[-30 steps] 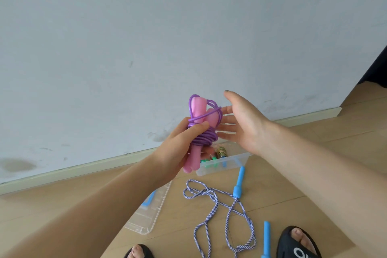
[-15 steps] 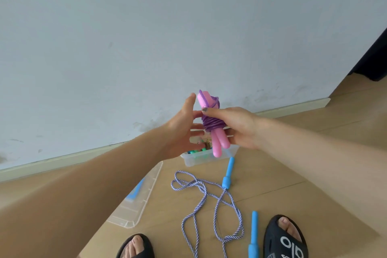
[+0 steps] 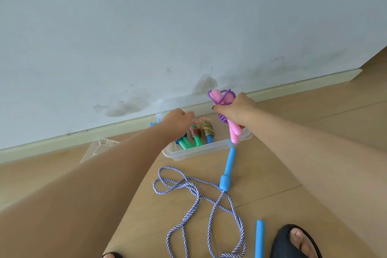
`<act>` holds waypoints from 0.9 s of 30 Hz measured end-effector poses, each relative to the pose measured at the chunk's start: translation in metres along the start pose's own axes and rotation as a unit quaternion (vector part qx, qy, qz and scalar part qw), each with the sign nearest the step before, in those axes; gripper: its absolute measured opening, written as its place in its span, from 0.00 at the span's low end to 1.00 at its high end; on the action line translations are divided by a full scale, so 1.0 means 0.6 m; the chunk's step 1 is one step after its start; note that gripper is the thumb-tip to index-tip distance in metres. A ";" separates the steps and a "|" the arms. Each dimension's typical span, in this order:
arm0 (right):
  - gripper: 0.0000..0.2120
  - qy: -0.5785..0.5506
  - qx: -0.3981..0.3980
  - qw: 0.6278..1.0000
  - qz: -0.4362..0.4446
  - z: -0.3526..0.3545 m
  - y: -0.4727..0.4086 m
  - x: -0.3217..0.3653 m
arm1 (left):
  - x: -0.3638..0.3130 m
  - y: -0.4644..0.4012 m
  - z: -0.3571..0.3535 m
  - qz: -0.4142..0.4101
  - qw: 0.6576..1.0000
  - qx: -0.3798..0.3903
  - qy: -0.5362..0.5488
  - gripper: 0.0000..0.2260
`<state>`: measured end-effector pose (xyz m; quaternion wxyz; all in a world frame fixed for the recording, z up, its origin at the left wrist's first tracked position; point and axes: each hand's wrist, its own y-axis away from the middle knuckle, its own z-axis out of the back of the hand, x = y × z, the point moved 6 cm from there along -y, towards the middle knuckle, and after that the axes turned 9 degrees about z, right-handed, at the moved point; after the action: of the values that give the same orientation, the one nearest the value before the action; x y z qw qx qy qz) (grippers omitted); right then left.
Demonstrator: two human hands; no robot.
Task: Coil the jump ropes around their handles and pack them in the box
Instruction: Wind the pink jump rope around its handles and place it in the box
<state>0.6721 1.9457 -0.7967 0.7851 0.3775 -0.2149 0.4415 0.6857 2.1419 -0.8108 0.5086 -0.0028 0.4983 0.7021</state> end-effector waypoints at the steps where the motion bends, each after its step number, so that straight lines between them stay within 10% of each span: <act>1: 0.21 0.015 -0.003 1.000 0.004 -0.015 -0.021 -0.008 | -0.003 -0.020 -0.010 -0.010 1.000 -0.004 -0.021 0.12; 19: 0.33 0.419 0.044 0.905 0.053 -0.158 -0.166 -0.122 | 0.067 -0.184 -0.152 -0.070 0.967 0.014 -0.243 0.21; 24: 0.49 0.429 0.054 0.901 0.025 -0.150 -0.155 -0.117 | 0.066 -0.190 -0.146 -0.082 0.962 0.007 -0.262 0.20; 27: 0.36 0.468 0.070 0.878 0.072 -0.136 -0.129 -0.077 | 0.053 -0.174 -0.132 -0.101 0.952 -0.018 -0.287 0.18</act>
<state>0.7147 1.9600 -0.9097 0.7316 0.1641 0.1826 0.6360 0.7052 2.1076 -0.9396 0.6984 0.1395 0.3151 0.6273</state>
